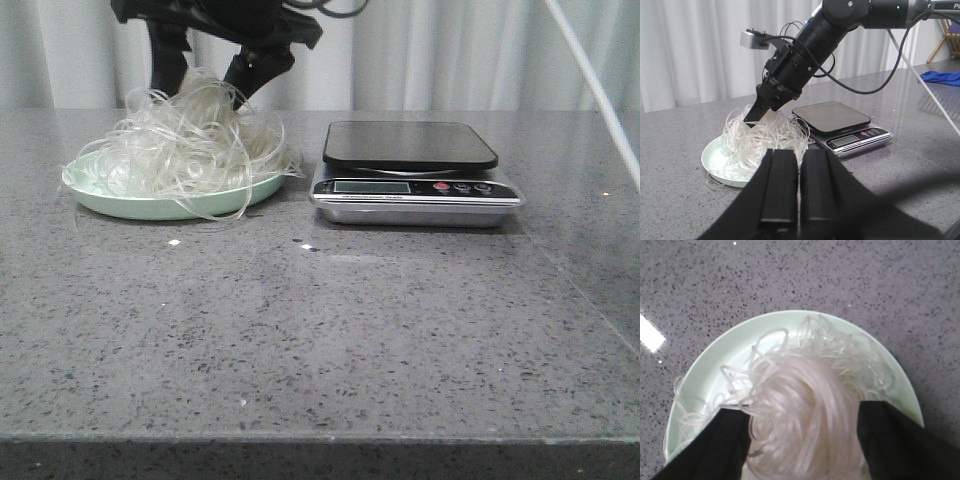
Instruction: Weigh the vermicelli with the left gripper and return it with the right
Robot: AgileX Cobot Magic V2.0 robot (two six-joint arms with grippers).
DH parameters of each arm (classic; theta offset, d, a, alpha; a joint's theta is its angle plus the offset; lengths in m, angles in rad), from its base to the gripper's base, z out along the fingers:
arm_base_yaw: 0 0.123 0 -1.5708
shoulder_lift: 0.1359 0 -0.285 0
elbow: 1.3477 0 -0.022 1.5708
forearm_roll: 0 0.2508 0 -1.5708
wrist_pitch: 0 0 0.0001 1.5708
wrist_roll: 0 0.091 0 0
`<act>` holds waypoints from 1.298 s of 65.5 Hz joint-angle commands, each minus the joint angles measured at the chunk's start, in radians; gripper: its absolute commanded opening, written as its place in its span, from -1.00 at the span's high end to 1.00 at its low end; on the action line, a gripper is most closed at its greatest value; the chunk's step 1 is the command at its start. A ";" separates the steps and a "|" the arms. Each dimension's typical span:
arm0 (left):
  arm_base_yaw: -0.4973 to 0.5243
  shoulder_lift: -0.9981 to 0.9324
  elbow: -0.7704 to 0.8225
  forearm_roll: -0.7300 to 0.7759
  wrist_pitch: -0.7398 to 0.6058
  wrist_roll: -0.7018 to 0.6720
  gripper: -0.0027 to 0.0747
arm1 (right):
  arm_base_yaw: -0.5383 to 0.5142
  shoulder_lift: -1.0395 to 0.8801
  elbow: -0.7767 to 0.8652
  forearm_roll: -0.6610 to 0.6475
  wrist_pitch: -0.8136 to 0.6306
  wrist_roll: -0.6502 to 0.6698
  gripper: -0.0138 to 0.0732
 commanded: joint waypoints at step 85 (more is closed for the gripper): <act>0.001 0.001 -0.023 -0.014 -0.080 0.001 0.55 | -0.292 -1.369 1.211 -0.099 -0.408 -0.002 -0.72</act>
